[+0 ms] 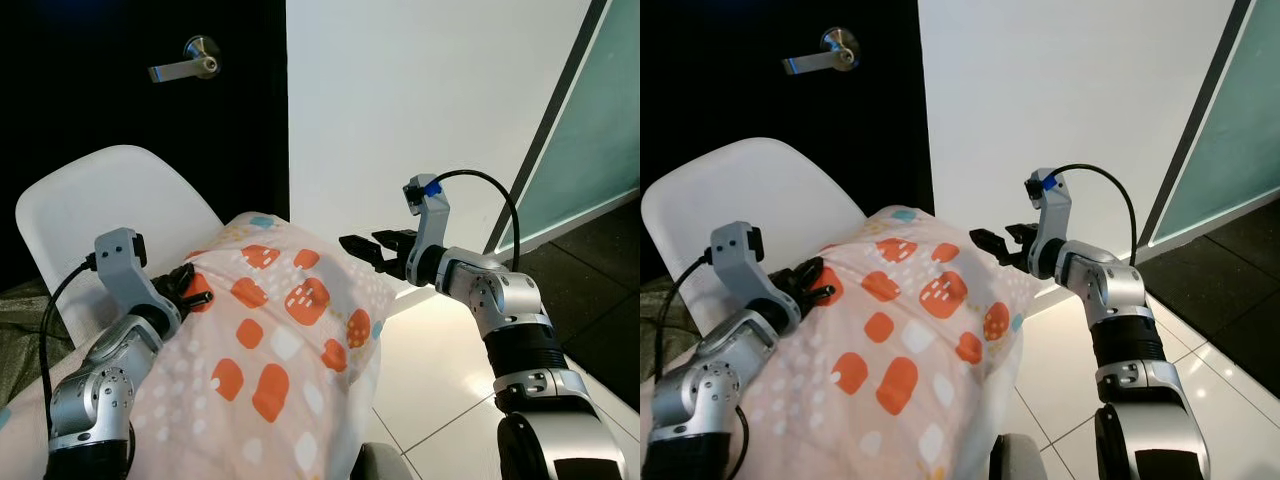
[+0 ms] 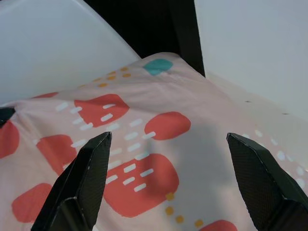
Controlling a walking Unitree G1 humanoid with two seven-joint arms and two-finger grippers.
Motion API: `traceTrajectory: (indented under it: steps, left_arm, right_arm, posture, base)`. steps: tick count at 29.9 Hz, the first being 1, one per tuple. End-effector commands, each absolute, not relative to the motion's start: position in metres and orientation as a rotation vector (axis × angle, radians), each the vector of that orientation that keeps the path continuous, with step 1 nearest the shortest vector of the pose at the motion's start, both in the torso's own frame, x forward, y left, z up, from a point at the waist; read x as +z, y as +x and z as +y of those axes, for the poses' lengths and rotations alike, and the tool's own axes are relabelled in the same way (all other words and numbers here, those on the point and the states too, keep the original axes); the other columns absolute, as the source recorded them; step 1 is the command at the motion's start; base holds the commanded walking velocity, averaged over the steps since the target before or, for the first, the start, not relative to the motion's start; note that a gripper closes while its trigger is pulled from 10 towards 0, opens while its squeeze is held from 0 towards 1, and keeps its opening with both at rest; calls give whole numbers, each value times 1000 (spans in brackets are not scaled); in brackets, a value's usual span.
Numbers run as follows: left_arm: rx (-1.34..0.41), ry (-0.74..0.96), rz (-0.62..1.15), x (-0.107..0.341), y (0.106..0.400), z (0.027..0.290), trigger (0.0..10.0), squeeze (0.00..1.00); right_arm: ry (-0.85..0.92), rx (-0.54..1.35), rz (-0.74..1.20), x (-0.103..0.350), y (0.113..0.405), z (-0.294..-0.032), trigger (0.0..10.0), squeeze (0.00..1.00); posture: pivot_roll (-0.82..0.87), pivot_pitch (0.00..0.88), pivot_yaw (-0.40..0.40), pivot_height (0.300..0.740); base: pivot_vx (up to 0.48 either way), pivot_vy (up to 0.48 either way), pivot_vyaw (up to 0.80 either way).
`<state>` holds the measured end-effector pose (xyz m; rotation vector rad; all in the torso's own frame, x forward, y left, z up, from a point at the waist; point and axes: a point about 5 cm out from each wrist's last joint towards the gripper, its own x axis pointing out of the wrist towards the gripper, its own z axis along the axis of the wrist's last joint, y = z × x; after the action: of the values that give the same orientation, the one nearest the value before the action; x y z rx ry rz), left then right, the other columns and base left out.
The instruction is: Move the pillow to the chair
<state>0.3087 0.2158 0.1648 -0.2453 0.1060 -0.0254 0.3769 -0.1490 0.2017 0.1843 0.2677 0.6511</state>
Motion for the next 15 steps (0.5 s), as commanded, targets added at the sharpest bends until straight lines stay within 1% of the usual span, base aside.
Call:
traceTrajectory:
  steps: [1, 2, 3, 4, 6, 7, 12, 13, 15]
  left_arm:
    - [58, -67, 130, 168, 307, 232, 10000, 0]
    - [85, 6, 171, 165, 305, 237, 10000, 0]
    - [85, 6, 171, 165, 305, 237, 10000, 0]
    - [102, 64, 197, 164, 304, 241, 10000, 0]
    - [102, 64, 197, 164, 304, 241, 10000, 0]
    - [112, 102, 218, 161, 304, 243, 10000, 0]
    - [148, 77, 240, 158, 302, 247, 10000, 0]
    - [160, 46, 258, 154, 300, 250, 10000, 1000]
    - [164, 16, 274, 152, 298, 250, 10000, 1000]
  right_arm:
    - [187, 668, 268, 199, 375, -147, 10000, 0]
    - [186, 670, 267, 199, 375, -146, 10000, 0]
    - [186, 670, 267, 199, 375, -146, 10000, 0]
    - [186, 671, 267, 198, 375, -146, 10000, 0]
    - [186, 671, 267, 198, 375, -146, 10000, 0]
    - [187, 675, 268, 198, 375, -145, 10000, 0]
    - [186, 682, 267, 199, 375, -144, 10000, 0]
    - [183, 683, 268, 198, 375, -144, 10000, 0]
    - [181, 682, 269, 198, 375, -144, 10000, 0]
  posture:
    - [-189, 30, -36, 616]
    - [-189, 30, -36, 621]
    - [-189, 30, -36, 621]
    - [-189, 30, -36, 626]
    - [-189, 30, -36, 626]
    - [-188, 31, -37, 631]
    - [-189, 31, -36, 641]
    - [-190, 34, -37, 646]
    - [-188, 35, -37, 651]
  base:
    - [0, 0, 0]
    - [0, 0, 0]
    - [0, 0, 0]
    - [0, 0, 0]
    - [0, 0, 0]
    - [0, 0, 0]
    - [0, 0, 0]
    - [0, 0, 0]
    - [0, 0, 0]
